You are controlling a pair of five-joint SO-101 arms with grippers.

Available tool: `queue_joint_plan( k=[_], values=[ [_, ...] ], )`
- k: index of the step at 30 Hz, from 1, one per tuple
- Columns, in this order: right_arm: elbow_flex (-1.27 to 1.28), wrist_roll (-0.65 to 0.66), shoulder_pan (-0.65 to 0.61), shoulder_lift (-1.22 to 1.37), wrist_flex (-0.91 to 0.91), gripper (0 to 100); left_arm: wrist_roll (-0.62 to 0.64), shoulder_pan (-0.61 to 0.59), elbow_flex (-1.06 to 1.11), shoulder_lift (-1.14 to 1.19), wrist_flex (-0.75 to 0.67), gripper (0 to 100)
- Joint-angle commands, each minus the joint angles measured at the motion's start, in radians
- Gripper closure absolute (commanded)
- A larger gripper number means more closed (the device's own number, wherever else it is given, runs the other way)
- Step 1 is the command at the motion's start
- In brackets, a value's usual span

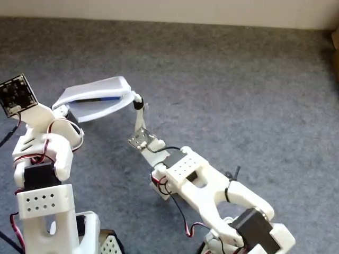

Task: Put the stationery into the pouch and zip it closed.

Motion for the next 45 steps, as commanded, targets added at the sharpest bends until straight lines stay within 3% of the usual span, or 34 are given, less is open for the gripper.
queue_joint_plan(
  k=[1,6,13,20,31,36,45],
  values=[
    [-0.044,-0.012,-0.033,0.002,-0.013,75.2,0.006,0.005,-0.021,-0.004,-0.034,99],
    [-0.042,-0.012,-0.088,0.007,-0.015,85.3,0.006,0.005,-0.021,-0.004,-0.034,99],
    [-0.041,-0.008,-0.068,-0.004,-0.013,99.7,0.006,0.005,-0.021,-0.004,-0.032,99],
    [-0.041,-0.009,-0.065,-0.041,-0.012,99.4,-0.017,0.054,-0.019,-0.004,-0.028,99],
    [0.061,-0.015,-0.031,-0.526,-0.018,99.4,-0.037,0.214,-0.001,-0.004,-0.028,99],
    [0.059,-0.109,-0.035,-0.739,-0.024,99.4,-0.063,0.245,0.001,-0.004,-0.028,99],
    [0.130,-0.144,-0.036,-0.966,-0.320,99.4,-0.069,0.249,0.012,-0.004,-0.031,99]
  ],
)
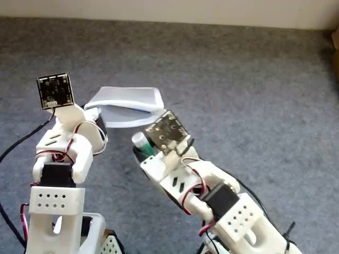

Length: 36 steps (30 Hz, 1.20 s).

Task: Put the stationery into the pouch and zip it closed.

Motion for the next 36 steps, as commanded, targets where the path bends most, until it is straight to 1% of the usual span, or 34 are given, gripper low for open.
queue_joint_plan(
  k=[1,7,12,16,21,24,30,36],
  values=[
    [0.008,-0.014,0.012,-0.087,-0.145,99.4,-0.008,0.018,-0.012,-0.004,-0.031,99],
    [0.013,-0.015,-0.030,-0.128,-0.374,99.4,-0.008,0.018,-0.012,-0.004,-0.029,99],
    [0.013,-0.014,-0.059,-0.102,-0.582,99.4,-0.006,0.018,-0.010,-0.004,-0.028,99],
    [0.050,-0.009,-0.054,-0.016,-0.788,99.4,-0.006,0.018,0.002,-0.004,-0.031,99],
    [0.173,-0.008,-0.053,0.105,-1.099,99.4,-0.006,0.018,0.004,-0.004,-0.032,99],
    [0.236,-0.008,-0.033,0.159,-1.236,99.4,-0.006,0.018,0.004,-0.004,-0.032,99],
    [0.286,-0.014,0.036,0.216,-1.417,99.4,-0.006,0.018,0.004,-0.004,-0.032,99],
    [0.286,-0.014,0.045,0.265,-1.466,99.4,-0.006,0.018,0.004,-0.004,-0.032,99]
  ],
)
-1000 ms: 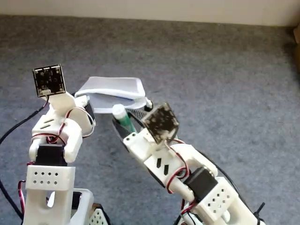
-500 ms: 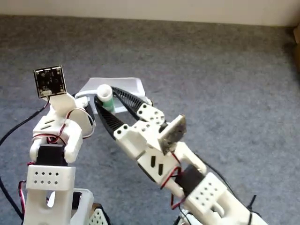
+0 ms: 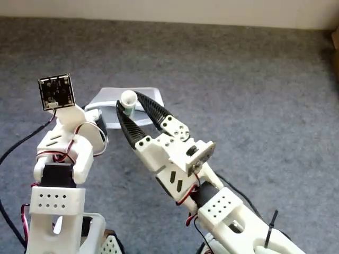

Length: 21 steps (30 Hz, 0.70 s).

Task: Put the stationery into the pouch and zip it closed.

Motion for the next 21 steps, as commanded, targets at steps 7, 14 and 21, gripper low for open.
queue_joint_plan(
  k=[7,14,21],
  values=[
    [-0.007,-0.006,0.018,0.156,-0.104,99.4,-0.006,0.016,-0.015,-0.004,-0.031,99],
    [-0.007,-0.006,0.018,0.209,-0.143,99.4,-0.006,0.016,-0.015,-0.004,-0.029,99],
    [-0.005,-0.006,0.012,0.213,-0.137,88.2,-0.006,0.015,-0.015,-0.004,-0.029,99]
  ],
)
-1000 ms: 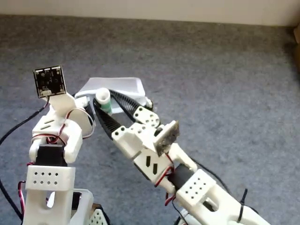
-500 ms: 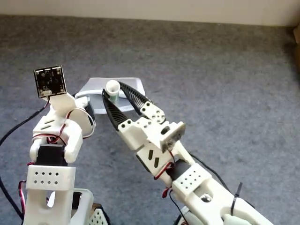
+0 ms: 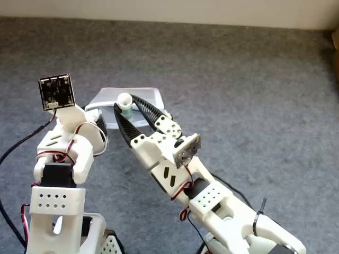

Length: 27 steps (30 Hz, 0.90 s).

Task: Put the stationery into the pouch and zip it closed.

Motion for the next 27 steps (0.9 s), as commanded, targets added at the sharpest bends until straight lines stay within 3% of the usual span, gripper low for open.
queue_joint_plan(
  k=[1,4,15,17,22,27],
  values=[
    [-0.005,-0.006,0.005,-0.005,-0.015,84.6,-0.006,0.015,-0.015,-0.004,-0.029,99],
    [-0.007,-0.006,0.004,-0.007,0.061,78.9,-0.006,0.015,-0.015,-0.004,-0.029,99],
    [-0.005,-0.006,0.004,-0.096,0.094,78.9,-0.006,0.013,-0.015,-0.004,-0.031,99],
    [-0.012,-0.006,0.004,-0.194,0.225,78.9,-0.006,0.013,-0.015,-0.004,-0.031,99],
    [-0.113,-0.008,0.007,-0.446,0.776,78.9,-0.006,0.012,-0.015,-0.004,-0.031,99],
    [-0.271,-0.008,0.010,-0.624,1.141,78.9,-0.006,0.012,-0.013,-0.004,-0.028,99]
  ],
)
